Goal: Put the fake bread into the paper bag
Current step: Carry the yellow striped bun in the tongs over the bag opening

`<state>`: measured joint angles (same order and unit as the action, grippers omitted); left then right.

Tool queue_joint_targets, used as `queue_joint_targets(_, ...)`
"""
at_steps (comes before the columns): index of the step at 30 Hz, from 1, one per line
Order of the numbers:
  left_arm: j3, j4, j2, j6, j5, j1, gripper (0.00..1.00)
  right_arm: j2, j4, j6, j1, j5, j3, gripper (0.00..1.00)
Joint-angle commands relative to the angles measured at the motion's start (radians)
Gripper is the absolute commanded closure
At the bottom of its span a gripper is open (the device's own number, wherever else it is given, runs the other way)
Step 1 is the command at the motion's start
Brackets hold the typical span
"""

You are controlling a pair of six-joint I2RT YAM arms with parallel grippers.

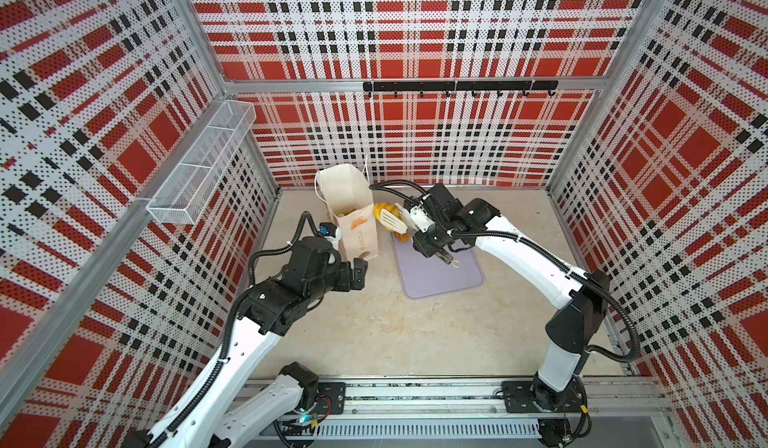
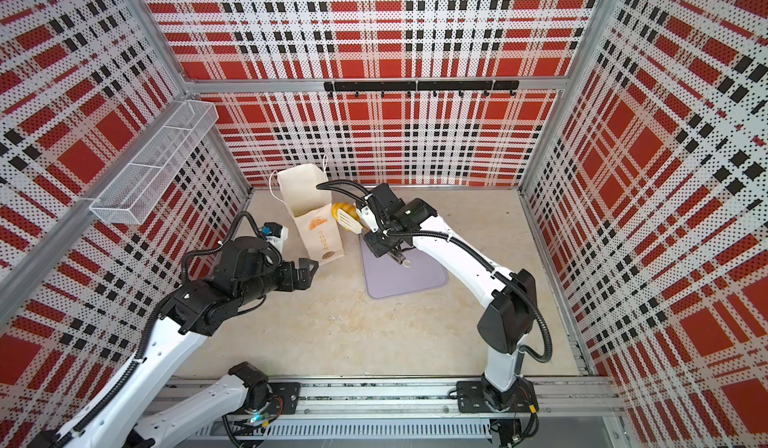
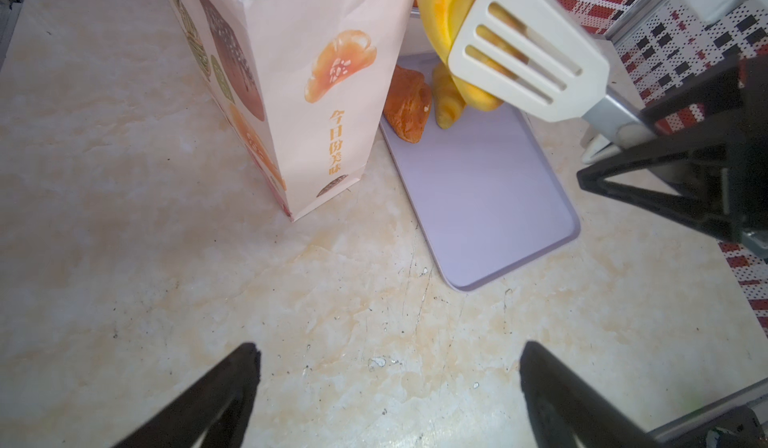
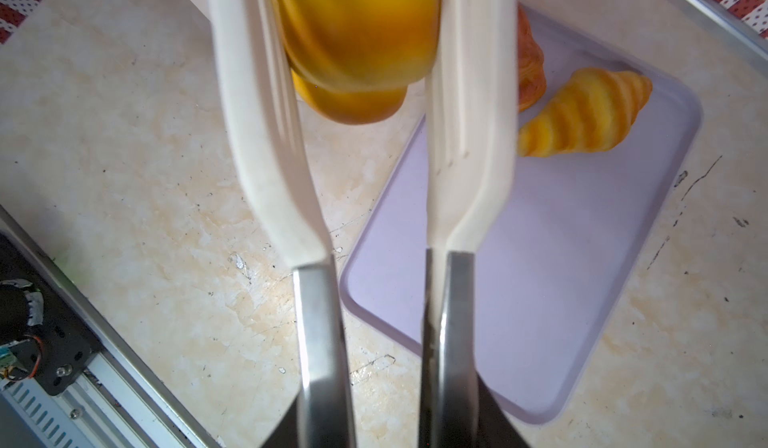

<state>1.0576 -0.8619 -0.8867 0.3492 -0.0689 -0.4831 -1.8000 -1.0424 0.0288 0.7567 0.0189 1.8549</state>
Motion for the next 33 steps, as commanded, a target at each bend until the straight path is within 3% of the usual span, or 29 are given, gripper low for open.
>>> queue_joint_targets(1,0.032,-0.020,-0.004,-0.028,0.013,0.012,0.01,0.049,0.059,0.001,0.008,0.024,0.065,0.60)
queue_joint_targets(23,0.044,-0.019,0.007,-0.046,-0.006,0.066,0.01,-0.155,0.063,-0.003,0.048,0.084,0.420,0.59)
queue_joint_targets(33,0.024,-0.005,0.043,-0.034,-0.043,0.111,0.01,-0.209,0.124,0.011,0.054,0.086,0.444,0.58)
